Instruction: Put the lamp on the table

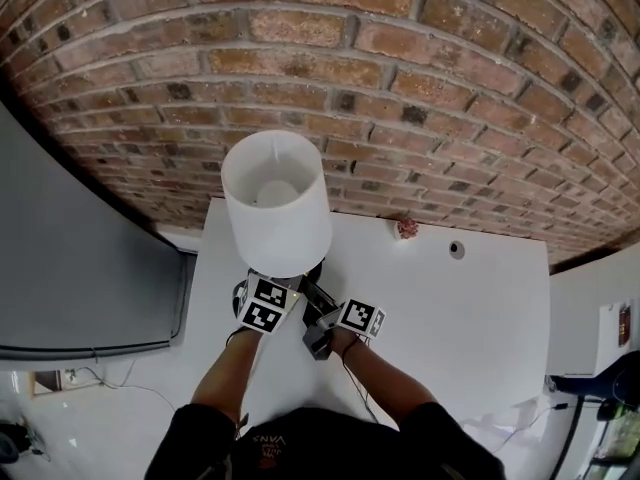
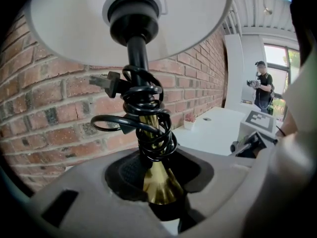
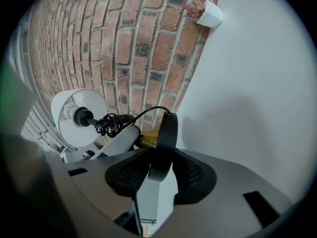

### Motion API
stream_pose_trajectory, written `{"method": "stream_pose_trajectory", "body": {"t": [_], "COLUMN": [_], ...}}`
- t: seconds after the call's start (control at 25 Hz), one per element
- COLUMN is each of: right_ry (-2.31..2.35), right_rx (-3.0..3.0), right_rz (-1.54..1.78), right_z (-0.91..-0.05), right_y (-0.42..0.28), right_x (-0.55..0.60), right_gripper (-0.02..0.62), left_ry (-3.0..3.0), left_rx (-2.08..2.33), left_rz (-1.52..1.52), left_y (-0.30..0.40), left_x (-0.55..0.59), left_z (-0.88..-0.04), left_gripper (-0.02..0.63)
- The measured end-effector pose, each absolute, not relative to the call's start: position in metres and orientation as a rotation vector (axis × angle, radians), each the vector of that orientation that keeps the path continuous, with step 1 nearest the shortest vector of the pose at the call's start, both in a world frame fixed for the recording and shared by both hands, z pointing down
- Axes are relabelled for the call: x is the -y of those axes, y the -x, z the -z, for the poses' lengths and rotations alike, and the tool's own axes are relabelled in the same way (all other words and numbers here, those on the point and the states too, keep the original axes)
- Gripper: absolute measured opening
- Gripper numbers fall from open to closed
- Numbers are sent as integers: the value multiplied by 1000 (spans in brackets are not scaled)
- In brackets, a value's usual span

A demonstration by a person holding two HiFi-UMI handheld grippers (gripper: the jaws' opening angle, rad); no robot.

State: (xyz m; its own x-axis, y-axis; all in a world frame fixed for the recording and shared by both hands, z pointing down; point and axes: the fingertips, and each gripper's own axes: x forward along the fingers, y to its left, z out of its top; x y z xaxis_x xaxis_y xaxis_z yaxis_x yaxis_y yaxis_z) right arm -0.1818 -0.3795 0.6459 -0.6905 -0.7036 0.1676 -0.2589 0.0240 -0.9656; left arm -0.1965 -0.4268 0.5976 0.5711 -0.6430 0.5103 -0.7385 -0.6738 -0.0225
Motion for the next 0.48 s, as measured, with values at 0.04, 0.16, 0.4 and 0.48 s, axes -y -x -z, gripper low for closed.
{"method": "stream_pose_trajectory", "body": {"t": [0.04,0.16,0.4,0.48], "right_ry": [985,993,1009,1017], "right_rx": [-1962,-1994,-1975,-1939], "right_rz": [1701,1687,1714,1754], "right_z": [-647,-652,-664,-669], "right_y": [181,181,184,185], "right_x": [385,400,415,420], "right_gripper": [127,130,138,141], "left_ry": [-2612,-2615,-2646,-2658], "left_rx": [1167,1188,1242,1262], "left_rz": [-723,-704,-696,-702], "left_y": [196,197,199,200], "left_x": [432,444,457,460], "left_z": [-599,-603,-610,-613], "left_gripper": [138,138,137,137]}}
